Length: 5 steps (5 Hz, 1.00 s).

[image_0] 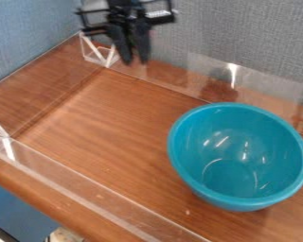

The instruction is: Put the strawberry in the blue bowl

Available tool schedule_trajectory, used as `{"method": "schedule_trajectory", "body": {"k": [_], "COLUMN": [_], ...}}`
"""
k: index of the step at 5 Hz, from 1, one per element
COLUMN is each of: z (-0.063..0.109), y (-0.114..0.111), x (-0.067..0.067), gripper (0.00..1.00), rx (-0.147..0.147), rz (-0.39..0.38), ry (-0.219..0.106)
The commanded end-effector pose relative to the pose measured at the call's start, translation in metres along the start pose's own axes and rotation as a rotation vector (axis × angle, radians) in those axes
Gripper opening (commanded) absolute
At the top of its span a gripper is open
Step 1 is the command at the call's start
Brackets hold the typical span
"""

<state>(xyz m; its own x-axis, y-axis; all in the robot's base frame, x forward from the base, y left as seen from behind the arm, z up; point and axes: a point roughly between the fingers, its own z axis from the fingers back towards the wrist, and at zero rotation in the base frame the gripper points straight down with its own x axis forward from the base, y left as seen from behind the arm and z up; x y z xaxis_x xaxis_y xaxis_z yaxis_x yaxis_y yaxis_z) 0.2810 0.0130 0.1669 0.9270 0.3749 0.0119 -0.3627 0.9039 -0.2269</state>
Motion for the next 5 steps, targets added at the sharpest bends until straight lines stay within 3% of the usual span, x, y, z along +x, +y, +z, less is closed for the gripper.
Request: {"method": "schedule_trajectory", "body": {"k": [1, 2, 3, 4, 5], "z": [0.007, -0.012, -0.039, -0.068, -0.073], "y": [-0.046, -0.087, -0.098, -0.084, -0.073], "x": [-0.018, -0.044, -0.069, -0.069, -0.067], "gripper": [0.00, 0.00, 0.00, 0.00, 0.00], "rx": [-0.024, -0.018, -0.004, 0.015, 0.035], "rz": [-0.195, -0.371, -0.398, -0.341, -0.385], "ry": [-0.011, 0.053, 0.093, 0.113, 0.115]}}
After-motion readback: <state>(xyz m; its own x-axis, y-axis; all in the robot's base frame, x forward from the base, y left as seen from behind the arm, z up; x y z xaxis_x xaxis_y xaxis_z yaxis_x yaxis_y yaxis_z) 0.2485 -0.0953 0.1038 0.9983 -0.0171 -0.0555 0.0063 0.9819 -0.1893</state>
